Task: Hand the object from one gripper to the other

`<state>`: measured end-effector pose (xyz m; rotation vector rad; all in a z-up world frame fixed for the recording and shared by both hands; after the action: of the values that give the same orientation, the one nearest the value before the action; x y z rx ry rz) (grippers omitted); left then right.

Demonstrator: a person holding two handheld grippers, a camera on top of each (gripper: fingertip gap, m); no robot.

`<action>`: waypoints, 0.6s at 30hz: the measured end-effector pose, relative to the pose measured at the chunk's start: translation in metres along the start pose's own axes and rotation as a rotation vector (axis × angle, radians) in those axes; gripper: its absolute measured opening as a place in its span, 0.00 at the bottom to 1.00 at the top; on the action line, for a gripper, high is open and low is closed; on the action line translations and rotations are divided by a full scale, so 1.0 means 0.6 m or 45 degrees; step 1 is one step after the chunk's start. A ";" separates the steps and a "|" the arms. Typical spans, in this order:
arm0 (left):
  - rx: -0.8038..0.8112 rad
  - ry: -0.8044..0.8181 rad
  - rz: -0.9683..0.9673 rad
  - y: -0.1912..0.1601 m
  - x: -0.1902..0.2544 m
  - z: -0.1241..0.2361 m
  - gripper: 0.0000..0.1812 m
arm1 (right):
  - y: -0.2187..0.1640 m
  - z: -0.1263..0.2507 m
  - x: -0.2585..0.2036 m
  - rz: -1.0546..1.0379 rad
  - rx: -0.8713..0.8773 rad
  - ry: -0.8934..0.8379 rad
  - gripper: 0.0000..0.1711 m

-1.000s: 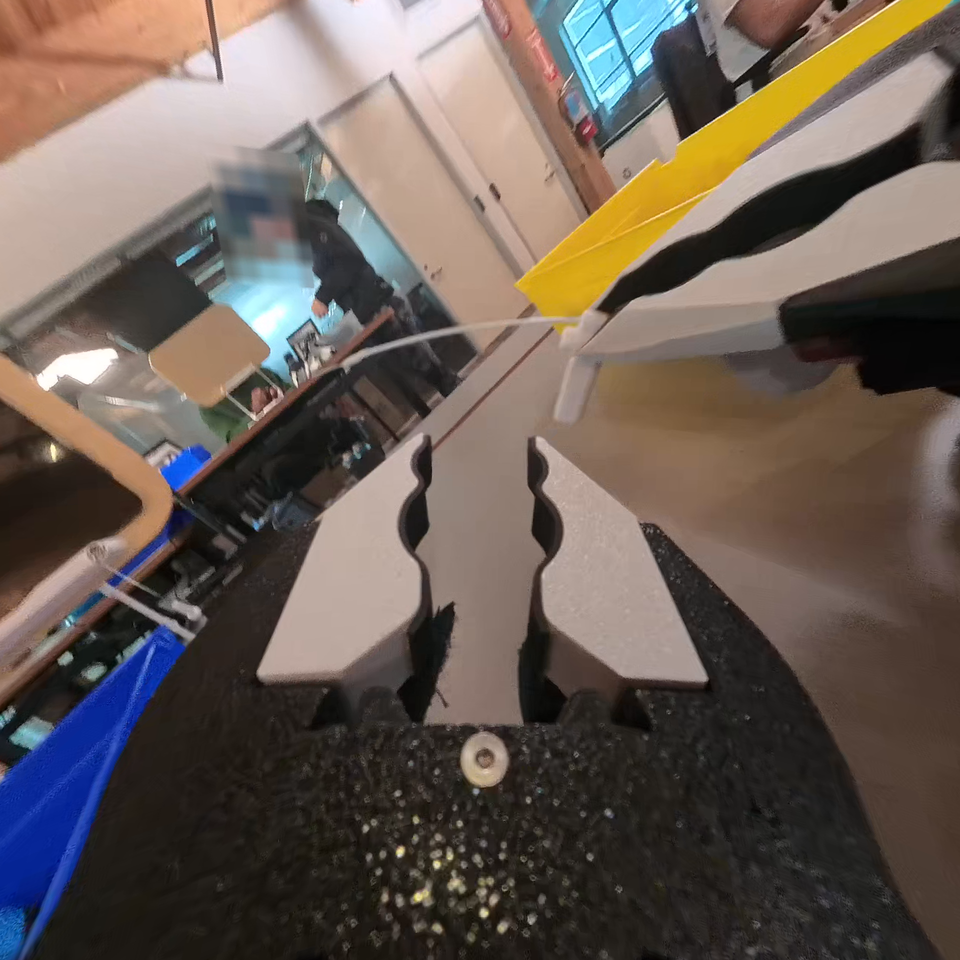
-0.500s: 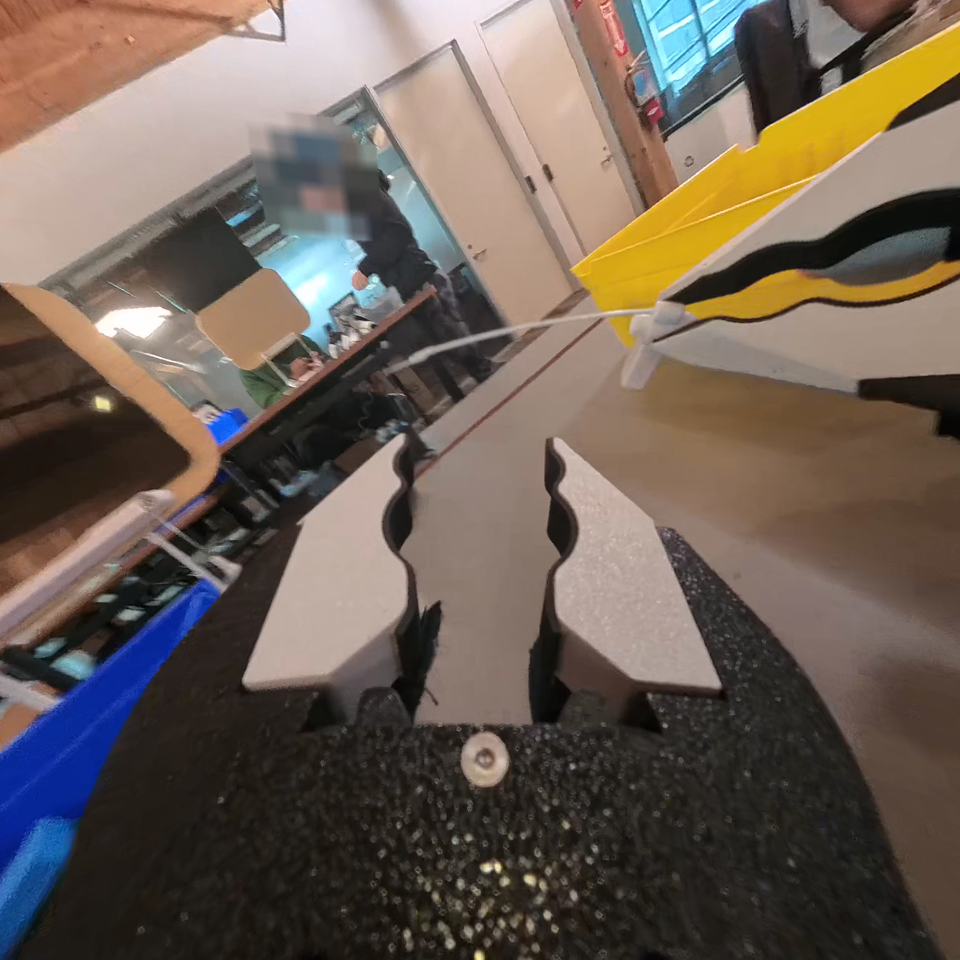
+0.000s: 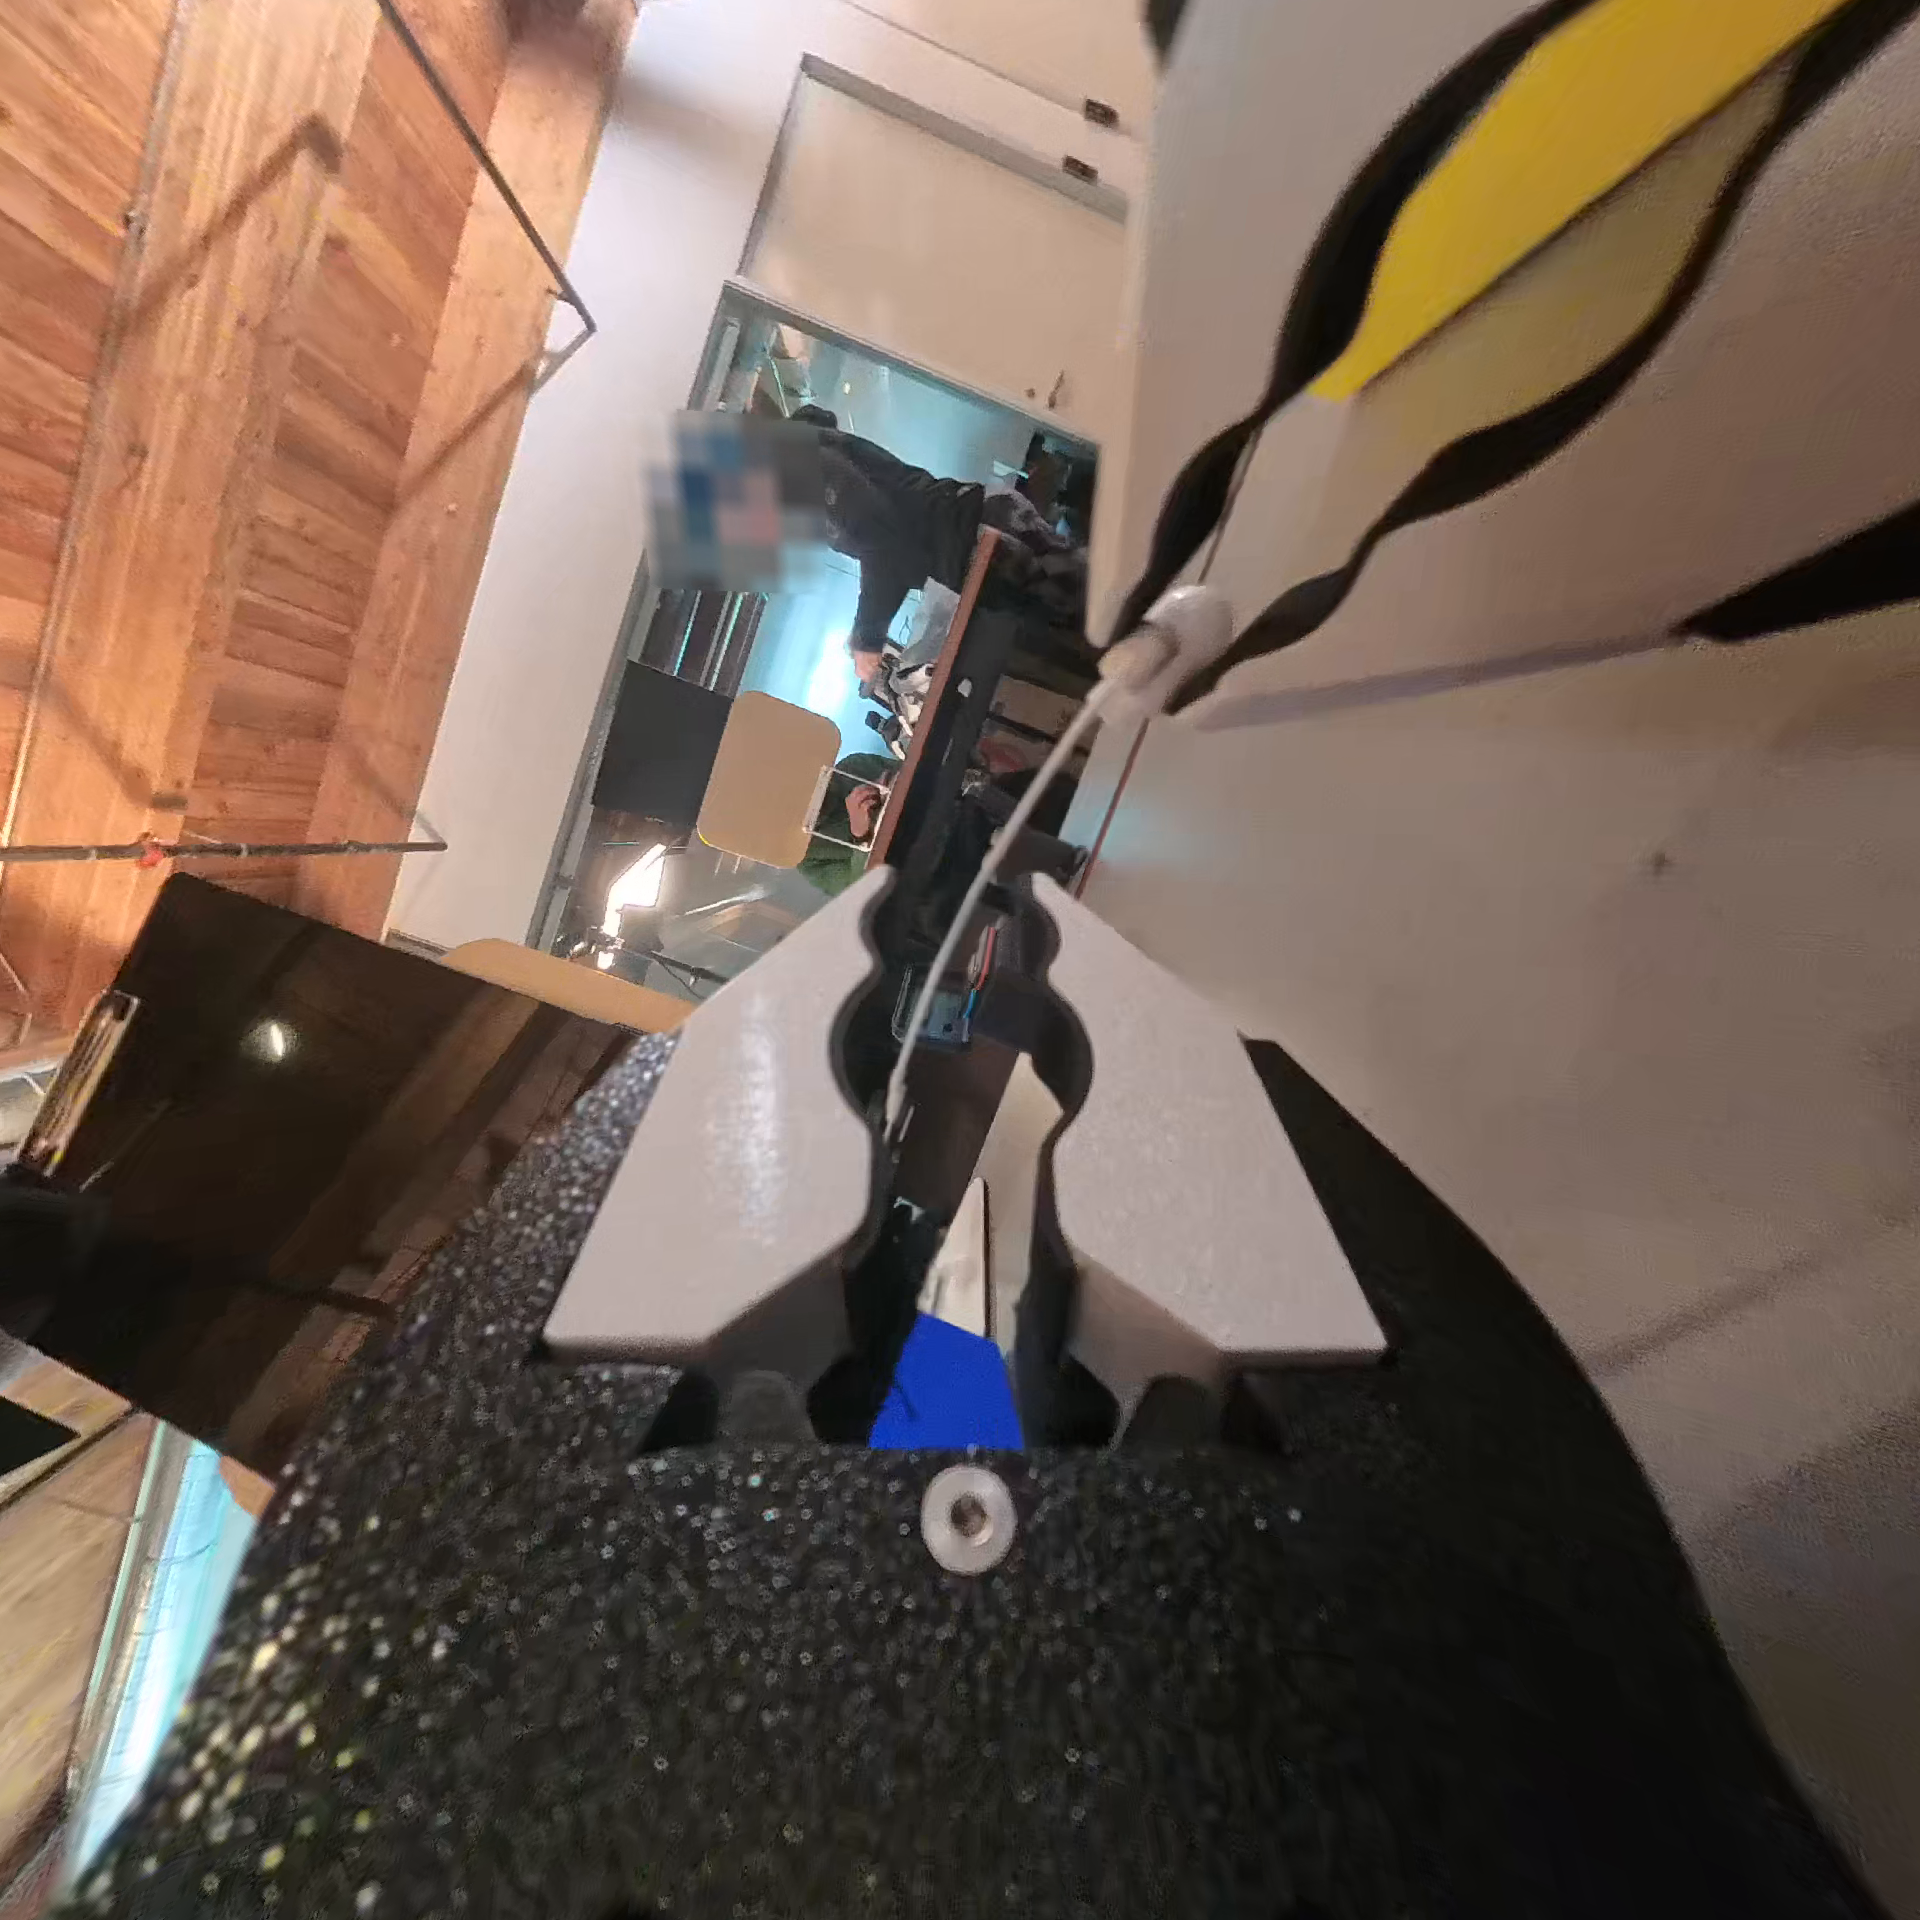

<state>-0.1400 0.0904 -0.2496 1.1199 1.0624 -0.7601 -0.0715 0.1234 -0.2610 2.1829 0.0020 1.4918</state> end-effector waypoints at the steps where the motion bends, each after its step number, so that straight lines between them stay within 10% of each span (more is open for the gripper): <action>1: -0.008 -0.009 -0.018 0.000 0.003 -0.001 0.07 | 0.000 0.000 0.000 0.004 0.005 -0.002 0.06; 8: 0.007 -0.124 0.087 0.006 0.014 -0.006 0.00 | 0.002 0.001 0.021 -0.139 0.016 -0.073 0.15; 18: 0.287 -0.225 0.950 -0.008 -0.029 0.003 0.00 | -0.004 0.014 0.080 -0.628 0.088 -0.191 0.35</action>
<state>-0.1495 0.0871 -0.2347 1.4814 0.3534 -0.3668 -0.0442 0.1353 -0.2223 2.1353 0.5096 1.0630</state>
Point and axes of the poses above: each gripper's, where its closed fingertips meet, z back along the fingers, y out of its top, x = y × z across the jaws, the point moved 5 cm from there along z, back along the fingers, and after that the axes turned 11 degrees about -y, right-handed, at the moved point
